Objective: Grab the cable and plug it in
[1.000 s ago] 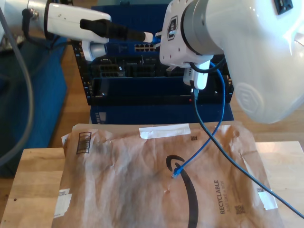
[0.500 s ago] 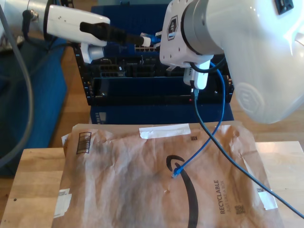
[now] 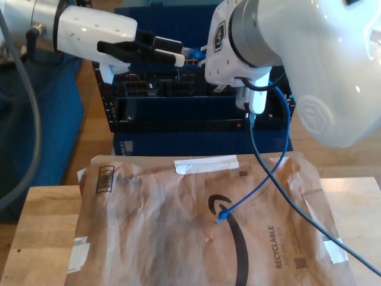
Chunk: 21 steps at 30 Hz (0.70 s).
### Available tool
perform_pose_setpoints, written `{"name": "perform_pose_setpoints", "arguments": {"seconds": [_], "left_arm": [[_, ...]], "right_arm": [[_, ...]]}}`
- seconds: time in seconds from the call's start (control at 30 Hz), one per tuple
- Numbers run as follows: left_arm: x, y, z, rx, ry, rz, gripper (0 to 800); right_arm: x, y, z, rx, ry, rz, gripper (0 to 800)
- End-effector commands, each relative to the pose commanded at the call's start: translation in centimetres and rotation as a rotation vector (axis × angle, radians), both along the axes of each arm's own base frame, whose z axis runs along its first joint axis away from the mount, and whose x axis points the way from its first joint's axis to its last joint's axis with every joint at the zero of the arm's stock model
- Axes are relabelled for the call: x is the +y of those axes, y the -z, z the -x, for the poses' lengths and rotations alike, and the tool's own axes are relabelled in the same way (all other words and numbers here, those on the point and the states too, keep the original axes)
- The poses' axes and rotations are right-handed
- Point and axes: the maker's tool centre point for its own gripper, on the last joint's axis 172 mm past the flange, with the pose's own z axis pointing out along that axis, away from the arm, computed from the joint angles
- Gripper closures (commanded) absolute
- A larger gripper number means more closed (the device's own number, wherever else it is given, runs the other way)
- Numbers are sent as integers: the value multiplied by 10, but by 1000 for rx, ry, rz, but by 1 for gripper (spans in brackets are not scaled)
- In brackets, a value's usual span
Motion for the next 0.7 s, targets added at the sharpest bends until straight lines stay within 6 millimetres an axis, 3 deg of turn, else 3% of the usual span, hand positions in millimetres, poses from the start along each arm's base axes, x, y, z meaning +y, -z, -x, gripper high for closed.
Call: {"name": "perform_pose_setpoints", "arguments": {"seconds": [0.1,0.33,0.5,0.7], "left_arm": [[2,10,4,-87,43,-33,189],[4,9,13,-257,106,-72,139],[5,5,18,-322,129,-83,61],[9,4,25,-362,144,-110,63]], "right_arm": [[-1,3,0,25,7,14,798],[3,10,5,110,8,5,798],[23,19,23,263,-72,-46,798],[38,19,35,388,-123,-73,798]]}}
